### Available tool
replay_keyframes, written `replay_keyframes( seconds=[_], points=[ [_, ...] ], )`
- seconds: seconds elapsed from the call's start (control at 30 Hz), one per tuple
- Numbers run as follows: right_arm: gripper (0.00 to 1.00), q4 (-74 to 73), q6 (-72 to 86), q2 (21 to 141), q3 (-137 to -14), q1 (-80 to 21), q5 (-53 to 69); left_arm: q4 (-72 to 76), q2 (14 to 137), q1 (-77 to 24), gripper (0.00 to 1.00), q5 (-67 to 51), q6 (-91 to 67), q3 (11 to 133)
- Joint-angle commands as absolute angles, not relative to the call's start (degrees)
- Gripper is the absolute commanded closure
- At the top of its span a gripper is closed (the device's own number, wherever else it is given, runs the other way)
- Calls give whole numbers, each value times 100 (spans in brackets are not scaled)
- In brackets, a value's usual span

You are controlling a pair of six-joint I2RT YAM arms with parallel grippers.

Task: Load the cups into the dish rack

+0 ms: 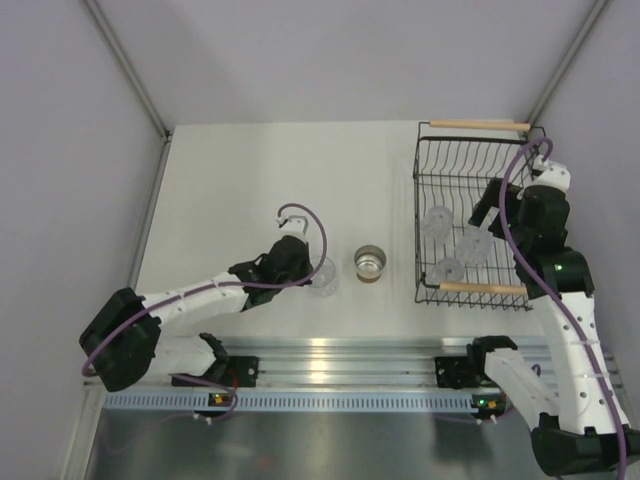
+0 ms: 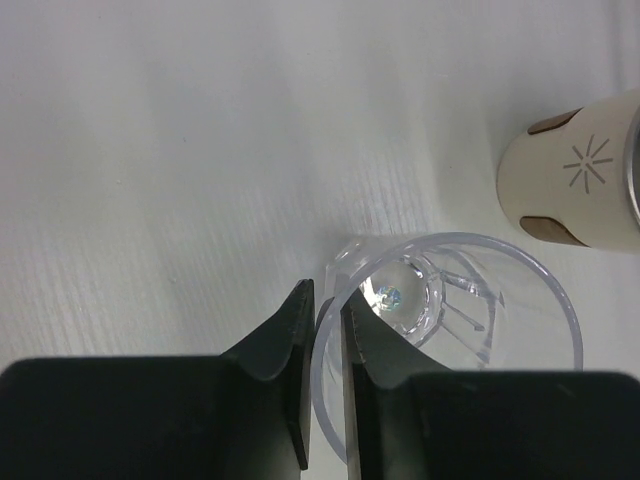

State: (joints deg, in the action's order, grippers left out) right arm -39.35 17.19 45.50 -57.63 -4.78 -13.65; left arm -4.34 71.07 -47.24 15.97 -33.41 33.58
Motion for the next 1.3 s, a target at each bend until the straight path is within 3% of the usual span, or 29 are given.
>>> replay_keyframes(
  seconds=[0.0,0.63,0.93,1.27],
  points=[
    [1,-3753,1749,4518,-5730,-563,-1380,-202,7163,-4729,100,1530,-3322,3577],
    [0,-3736,1749,4412,-5766,-562,-1283,-325,6416,-4729,100,1653,-3524,3603],
    [0,-3516,1854,4246,-5695,-563,-932,395,5889,-4720,100,1134,-3849,3612],
    [1,-2577,2310,3885,-5327,-554,437,1256,5441,-4623,100,493,-4227,3393]
  ],
)
